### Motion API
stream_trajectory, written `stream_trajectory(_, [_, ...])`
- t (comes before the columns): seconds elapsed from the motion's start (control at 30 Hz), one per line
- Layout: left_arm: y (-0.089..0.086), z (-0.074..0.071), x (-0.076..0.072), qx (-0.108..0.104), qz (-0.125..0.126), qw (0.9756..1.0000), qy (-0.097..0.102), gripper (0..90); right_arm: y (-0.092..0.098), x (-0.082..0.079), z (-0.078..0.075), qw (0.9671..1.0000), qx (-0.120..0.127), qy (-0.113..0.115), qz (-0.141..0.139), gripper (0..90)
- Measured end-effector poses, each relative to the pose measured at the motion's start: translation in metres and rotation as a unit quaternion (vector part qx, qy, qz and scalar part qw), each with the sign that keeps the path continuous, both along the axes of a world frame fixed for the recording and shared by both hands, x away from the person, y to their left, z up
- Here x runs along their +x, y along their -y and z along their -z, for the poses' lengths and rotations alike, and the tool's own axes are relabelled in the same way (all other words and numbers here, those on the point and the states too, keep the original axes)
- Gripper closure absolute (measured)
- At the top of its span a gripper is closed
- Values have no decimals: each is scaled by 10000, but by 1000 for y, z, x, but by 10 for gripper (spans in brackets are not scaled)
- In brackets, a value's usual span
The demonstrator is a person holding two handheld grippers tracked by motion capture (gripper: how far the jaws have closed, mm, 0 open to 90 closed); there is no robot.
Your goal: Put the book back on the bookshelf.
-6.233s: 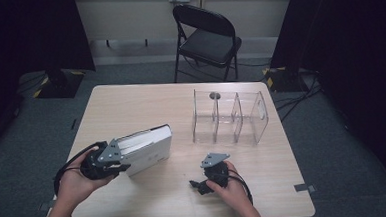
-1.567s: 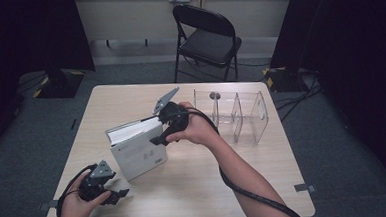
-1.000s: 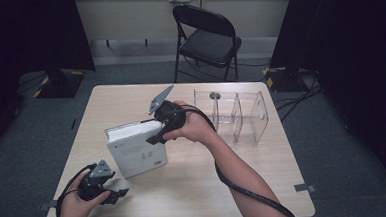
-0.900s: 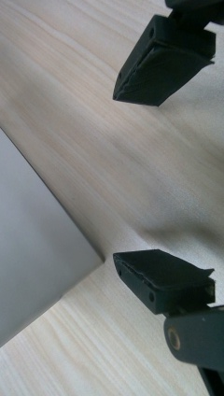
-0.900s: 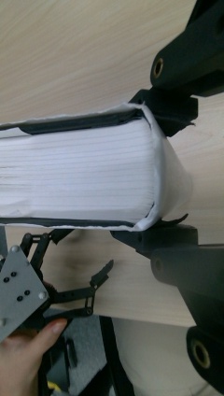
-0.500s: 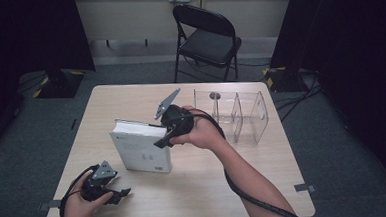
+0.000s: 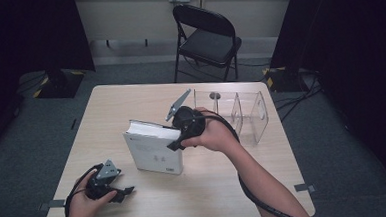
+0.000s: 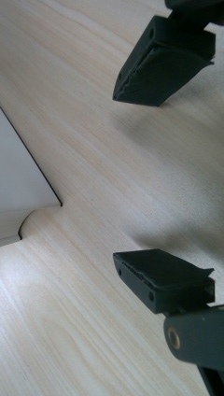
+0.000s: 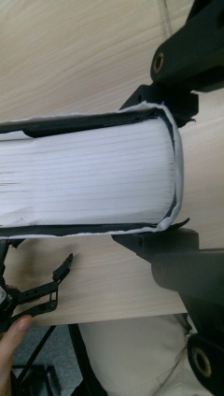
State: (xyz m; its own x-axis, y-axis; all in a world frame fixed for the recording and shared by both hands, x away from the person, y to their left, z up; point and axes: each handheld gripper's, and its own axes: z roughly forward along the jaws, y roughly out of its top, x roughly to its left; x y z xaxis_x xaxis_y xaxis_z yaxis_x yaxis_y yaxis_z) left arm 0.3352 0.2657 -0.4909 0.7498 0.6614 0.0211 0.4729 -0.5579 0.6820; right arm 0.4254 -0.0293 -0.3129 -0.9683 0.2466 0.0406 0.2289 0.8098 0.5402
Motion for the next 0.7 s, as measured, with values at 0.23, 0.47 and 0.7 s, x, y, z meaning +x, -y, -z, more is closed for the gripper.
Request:
stream_trajectory(0.23, [1, 3, 1, -69, 10, 10000, -34, 184, -8, 2, -2, 9999, -69, -112, 75, 419])
stream_trajectory(0.47, [2, 5, 2, -159, 35, 9999, -22, 171, -31, 5, 4, 9986, -470, -246, 39, 380])
stream_trajectory(0.7, [1, 5, 2, -180, 63, 9998, 14, 167, -42, 9, 7, 9982, -599, -24, -54, 377])
